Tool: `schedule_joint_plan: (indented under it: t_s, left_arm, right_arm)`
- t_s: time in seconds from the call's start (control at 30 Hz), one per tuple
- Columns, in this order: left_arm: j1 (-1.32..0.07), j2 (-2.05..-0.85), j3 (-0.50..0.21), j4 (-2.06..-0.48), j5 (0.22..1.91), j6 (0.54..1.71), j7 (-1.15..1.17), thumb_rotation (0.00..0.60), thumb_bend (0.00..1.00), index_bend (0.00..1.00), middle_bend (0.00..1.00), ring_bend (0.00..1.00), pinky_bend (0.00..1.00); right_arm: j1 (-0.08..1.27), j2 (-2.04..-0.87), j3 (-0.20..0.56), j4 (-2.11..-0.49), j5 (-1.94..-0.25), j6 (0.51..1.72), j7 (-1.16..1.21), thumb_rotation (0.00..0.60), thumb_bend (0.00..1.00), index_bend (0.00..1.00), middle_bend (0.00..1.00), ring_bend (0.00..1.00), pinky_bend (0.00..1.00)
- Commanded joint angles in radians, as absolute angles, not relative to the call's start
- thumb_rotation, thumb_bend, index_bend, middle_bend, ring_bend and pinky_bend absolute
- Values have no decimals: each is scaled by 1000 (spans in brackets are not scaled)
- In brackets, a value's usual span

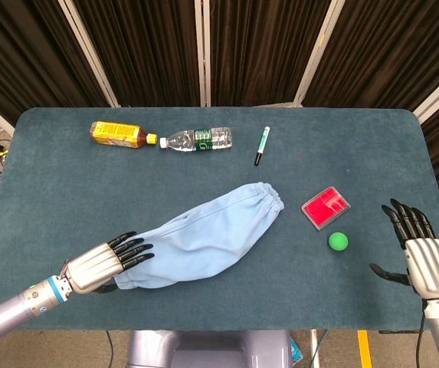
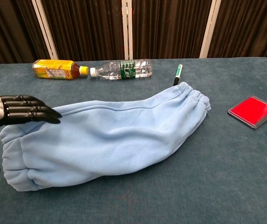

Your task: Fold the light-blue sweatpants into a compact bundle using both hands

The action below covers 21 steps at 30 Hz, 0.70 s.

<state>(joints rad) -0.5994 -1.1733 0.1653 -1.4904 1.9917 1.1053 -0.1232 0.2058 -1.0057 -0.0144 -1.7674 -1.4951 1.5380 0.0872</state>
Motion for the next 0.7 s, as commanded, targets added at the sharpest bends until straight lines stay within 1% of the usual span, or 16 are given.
schedule_joint_plan:
  t_s: [0.03, 0.23, 0.47, 0.57, 0.7]
  left_arm:
    - [-601, -1194, 179, -1473, 1966, 1074, -121, 600, 223, 0, 0, 0, 0]
    - [-593, -1220, 197, -1433, 1947, 1064, -112, 600, 223, 0, 0, 0, 0]
    - [-570, -1264, 230, -1363, 1950, 1078, -117, 600, 220, 0, 0, 0, 0]
    - [-560, -1284, 240, -1334, 1950, 1095, -123, 600, 213, 0, 0, 0, 0]
    - [-542, -1303, 232, -1300, 1944, 1139, -113, 600, 209, 0, 0, 0, 0]
  right_arm:
    - [193, -1011, -12, -1770, -1505, 1548, 93, 600, 0, 0, 0, 0, 0]
    - [178, -1024, -6, -1757, -1518, 1551, 101, 600, 0, 0, 0, 0, 0]
    - [170, -1022, 6, -1752, -1523, 1546, 112, 600, 0, 0, 0, 0, 0]
    - [167, -1022, 10, -1753, -1529, 1542, 113, 600, 0, 0, 0, 0, 0]
    - [163, -1023, 13, -1755, -1536, 1539, 112, 600, 0, 0, 0, 0, 0]
